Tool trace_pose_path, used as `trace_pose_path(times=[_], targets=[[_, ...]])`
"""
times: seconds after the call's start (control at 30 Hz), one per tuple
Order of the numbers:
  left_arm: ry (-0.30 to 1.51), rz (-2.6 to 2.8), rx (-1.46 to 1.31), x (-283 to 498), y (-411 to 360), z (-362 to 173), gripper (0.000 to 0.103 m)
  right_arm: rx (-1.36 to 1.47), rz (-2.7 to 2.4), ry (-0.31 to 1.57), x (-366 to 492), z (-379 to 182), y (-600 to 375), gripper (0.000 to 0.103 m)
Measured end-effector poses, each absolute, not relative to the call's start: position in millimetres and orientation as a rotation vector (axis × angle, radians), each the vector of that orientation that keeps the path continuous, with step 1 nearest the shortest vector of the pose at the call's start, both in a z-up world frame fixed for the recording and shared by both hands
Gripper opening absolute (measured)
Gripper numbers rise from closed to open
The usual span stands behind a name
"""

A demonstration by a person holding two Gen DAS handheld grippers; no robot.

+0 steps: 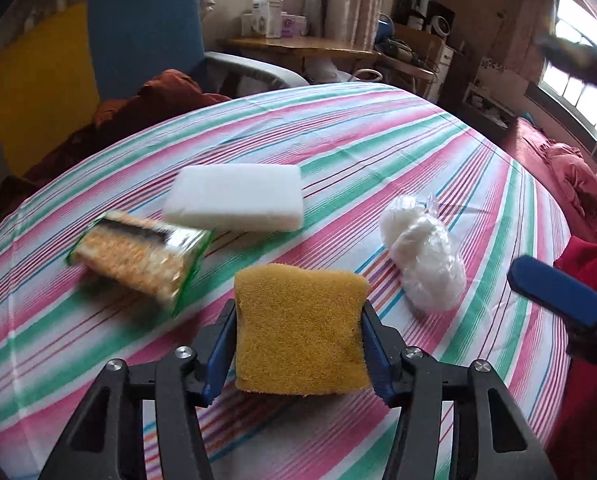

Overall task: Organize objects
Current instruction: 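Grasp the yellow sponge with the left tool, then grasp the white wrapped ball with the right tool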

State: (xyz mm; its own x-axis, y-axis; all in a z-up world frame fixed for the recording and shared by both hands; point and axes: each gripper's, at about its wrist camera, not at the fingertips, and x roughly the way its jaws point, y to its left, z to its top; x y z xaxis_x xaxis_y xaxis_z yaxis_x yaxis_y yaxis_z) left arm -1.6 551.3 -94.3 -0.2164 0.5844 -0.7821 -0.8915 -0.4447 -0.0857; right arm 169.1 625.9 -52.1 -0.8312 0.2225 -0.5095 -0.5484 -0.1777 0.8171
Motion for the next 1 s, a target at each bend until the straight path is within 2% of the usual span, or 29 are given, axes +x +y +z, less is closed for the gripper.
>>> trace_pose_path(times=[0.13,0.27,0.33,1.0], targets=[[0.432,1.898,-0.947,-1,500,-91,0.055,-0.408,2.038,1.588,166,-53,626,0.088],[0.244,1.935,-1.055,-17,433,-96,0.056,-0.454,2.028,1.576,161,-55,626,0.088],[0.206,1.964,-1.065,-23,413,-96,0.056,-0.482,2.025,1.564,158,-55,624,0.088],[0.238,1.964,-1.007,-23,415,-106,0.060,-0.640,1.917,1.439,151,-57,619,0.088]])
